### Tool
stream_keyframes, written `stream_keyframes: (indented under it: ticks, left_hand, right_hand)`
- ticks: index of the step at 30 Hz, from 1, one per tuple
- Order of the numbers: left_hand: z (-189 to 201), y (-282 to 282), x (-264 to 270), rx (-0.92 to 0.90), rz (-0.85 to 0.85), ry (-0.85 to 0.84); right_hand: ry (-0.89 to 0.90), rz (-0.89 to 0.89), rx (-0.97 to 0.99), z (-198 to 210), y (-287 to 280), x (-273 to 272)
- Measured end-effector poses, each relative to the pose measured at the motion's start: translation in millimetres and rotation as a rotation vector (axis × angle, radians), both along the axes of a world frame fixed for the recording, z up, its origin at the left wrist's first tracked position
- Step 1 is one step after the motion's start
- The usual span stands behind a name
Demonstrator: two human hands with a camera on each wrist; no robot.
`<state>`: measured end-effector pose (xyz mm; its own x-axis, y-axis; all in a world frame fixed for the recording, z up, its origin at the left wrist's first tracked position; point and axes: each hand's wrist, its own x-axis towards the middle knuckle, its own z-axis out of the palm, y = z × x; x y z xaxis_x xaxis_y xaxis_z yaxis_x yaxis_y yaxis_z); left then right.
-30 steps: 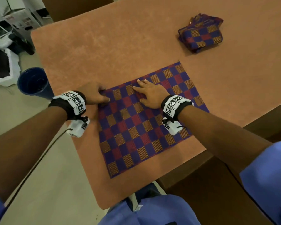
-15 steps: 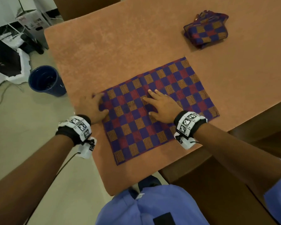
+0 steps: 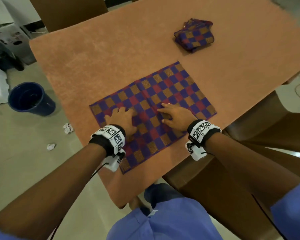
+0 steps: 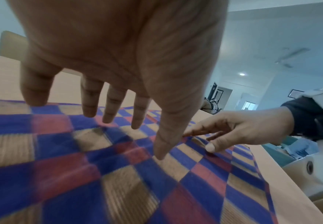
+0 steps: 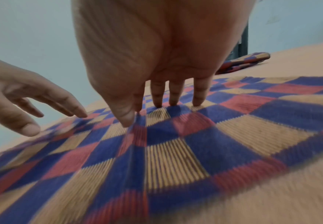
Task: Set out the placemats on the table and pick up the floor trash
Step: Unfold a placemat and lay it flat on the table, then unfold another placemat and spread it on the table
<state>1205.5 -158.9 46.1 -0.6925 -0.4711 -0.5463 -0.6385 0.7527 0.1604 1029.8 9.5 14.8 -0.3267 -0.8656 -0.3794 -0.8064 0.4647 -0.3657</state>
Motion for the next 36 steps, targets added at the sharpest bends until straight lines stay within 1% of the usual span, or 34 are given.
stream_keyframes:
  ticks: [2, 4, 6, 8, 11, 13, 17, 19, 22, 24, 26, 28, 31, 32, 34, 36]
  left_hand:
    - [5, 1, -32, 0.008, -0.028, 0.027]
    - [4, 2, -64, 0.032, -0.051, 0.03]
    - [1, 3, -98, 0.052, -0.059, 0.022]
    - [-2, 1, -128, 0.059, -0.071, 0.01]
    - [-6, -6, -159, 0.105, -0.053, -0.065]
    - [-12, -8, -168, 0.137, -0.038, -0.116]
    - [-23, -7, -168, 0.127, -0.028, -0.109]
    - [-25, -9, -167, 0.115, -0.032, -0.112]
    - [-27, -9, -168, 0.107, -0.021, -0.103]
    - [-28, -9, -169, 0.097, -0.021, -0.111]
    - [-29, -10, -169, 0.097, -0.02, -0.114]
    - [-30, -10, -170, 0.105, -0.024, -0.117]
    - [-28, -7, -170, 0.131, 0.009, -0.111]
    - [-26, -7, -169, 0.166, 0.042, -0.066]
    - [-17, -8, -163, 0.276, 0.155, 0.122]
    - [-3, -16, -151, 0.379, 0.397, 0.412]
  right_hand:
    - [0.001, -0.083, -0.079, 6, -4, -20]
    - [0.04, -0.136, -0.151, 12, -11, -52]
    - [0.074, -0.192, -0.224, 17, -25, -96]
    - [0.096, -0.29, -0.266, 20, -40, -145]
    - [0.17, -0.382, -0.274, 21, -62, -214]
    - [0.228, -0.378, -0.257, 20, -76, -251]
    - [0.289, -0.329, -0.125, 7, -95, -292]
    - [0.322, -0.32, -0.132, -1, -98, -298]
    - [0.374, -0.272, -0.239, -4, -99, -300]
    - [0.375, -0.278, -0.308, -2, -102, -299]
    - [0.364, -0.335, -0.366, 5, -105, -297]
    - [0.347, -0.394, -0.467, 12, -104, -297]
    - [0.328, -0.386, -0.588, 35, -105, -294]
    - [0.305, -0.36, -0.605, 44, -107, -290]
    - [0.246, -0.26, -0.637, 63, -112, -273]
    - [0.114, -0.14, -0.658, 84, -119, -248]
